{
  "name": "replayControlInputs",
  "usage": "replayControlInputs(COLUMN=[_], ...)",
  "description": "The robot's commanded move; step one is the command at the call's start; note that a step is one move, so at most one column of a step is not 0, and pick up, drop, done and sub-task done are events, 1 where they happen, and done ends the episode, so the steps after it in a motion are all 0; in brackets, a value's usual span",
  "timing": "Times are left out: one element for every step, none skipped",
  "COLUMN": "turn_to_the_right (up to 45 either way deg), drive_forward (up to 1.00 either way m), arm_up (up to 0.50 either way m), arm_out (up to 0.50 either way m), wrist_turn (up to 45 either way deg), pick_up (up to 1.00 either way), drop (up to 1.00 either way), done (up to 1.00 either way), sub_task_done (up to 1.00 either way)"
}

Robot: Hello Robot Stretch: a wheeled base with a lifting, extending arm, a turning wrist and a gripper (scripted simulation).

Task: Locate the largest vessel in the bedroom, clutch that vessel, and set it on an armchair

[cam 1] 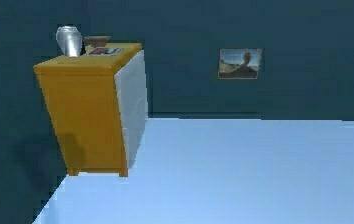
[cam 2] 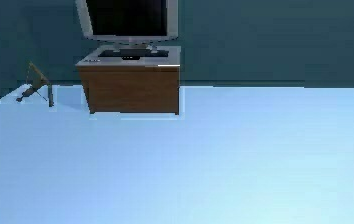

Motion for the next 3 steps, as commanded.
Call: replayControlInputs(turn_to_the_right=[0.0, -3.0, 0.0], drive_forward=[1.0, 0.0, 0.2], arm_up=[0.0, 0.0, 0.0], arm_out=[0.0, 0.0, 0.0], wrist_turn=[0.0, 0.0, 0.0], pick_up=[0.0, 0.0, 0.0], drop=[0.0, 0.0, 0.0], done=[0.0, 0.0, 0.0], sub_task_done=[0.0, 0.0, 0.0])
